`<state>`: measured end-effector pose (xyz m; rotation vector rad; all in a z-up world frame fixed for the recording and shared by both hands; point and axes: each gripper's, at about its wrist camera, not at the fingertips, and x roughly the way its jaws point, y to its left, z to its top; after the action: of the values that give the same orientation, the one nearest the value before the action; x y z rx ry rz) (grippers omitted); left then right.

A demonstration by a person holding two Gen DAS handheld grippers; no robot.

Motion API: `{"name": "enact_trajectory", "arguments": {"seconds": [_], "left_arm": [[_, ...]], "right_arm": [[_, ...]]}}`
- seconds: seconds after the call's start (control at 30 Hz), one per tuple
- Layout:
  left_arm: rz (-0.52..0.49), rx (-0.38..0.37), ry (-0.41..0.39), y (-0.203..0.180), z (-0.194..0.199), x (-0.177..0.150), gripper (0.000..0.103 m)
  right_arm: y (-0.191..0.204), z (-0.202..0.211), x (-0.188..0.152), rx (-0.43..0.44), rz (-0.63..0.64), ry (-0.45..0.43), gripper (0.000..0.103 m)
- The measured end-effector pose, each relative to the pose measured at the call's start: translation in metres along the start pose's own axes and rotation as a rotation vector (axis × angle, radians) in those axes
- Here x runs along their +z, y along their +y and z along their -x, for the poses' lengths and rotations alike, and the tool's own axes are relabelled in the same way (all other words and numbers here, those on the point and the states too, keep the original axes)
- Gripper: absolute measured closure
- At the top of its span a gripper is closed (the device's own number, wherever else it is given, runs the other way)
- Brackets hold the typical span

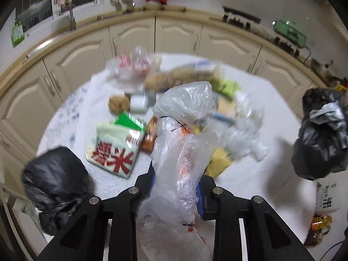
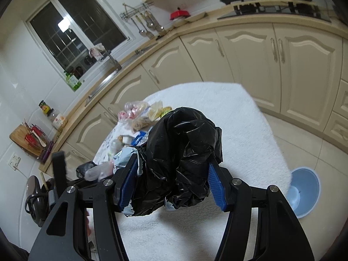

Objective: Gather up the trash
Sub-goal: 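Lift the black bag with the right tool while the left tool lifts the clear bag toward the bin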

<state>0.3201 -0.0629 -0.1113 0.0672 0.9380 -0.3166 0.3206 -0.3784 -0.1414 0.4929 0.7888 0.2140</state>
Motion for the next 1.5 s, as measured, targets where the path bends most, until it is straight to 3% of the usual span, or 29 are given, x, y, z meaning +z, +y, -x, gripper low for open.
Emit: {"name": "enact_trajectory", "arguments": {"seconds": [0.17, 0.33, 0.53, 0.63, 0.8, 1.03, 1.37, 1.5], "left_arm": [[-0.022, -0.027, -0.105, -0.015, 0.043, 0.016, 0.077], [-0.098, -0.088, -0.199, -0.057, 0.073, 0.036, 0.077], [-0.199, -0.196, -0.256, -0.127, 0.071, 0.055, 0.077], [-0.252, -0.265, -0.242, -0.168, 0.052, 0.063, 0.077], [-0.313, -0.38, -0.163, -0.233, 0.005, 0.069, 0.077], [-0.375, -0.493, 0.014, -0.312, -0.082, 0.076, 0.077], [-0.429, -0.483, 0.258, -0.405, -0.211, 0.089, 0.077], [-0.446, -0.433, 0.345, -0.436, -0.275, 0.093, 0.079]], "right_arm": [[-0.01, 0.026, 0.006, -0.006, -0.015, -0.062, 0.042], [-0.028, 0.057, 0.016, -0.039, -0.029, -0.129, 0.042], [-0.061, 0.097, 0.023, -0.123, -0.069, -0.21, 0.042], [-0.084, 0.118, 0.023, -0.197, -0.095, -0.241, 0.042], [-0.132, 0.142, 0.014, -0.344, -0.154, -0.262, 0.042], [-0.213, 0.144, -0.006, -0.518, -0.248, -0.212, 0.042], [-0.311, 0.111, -0.039, -0.603, -0.368, -0.095, 0.043], [-0.344, 0.09, -0.05, -0.607, -0.416, -0.052, 0.043]]}}
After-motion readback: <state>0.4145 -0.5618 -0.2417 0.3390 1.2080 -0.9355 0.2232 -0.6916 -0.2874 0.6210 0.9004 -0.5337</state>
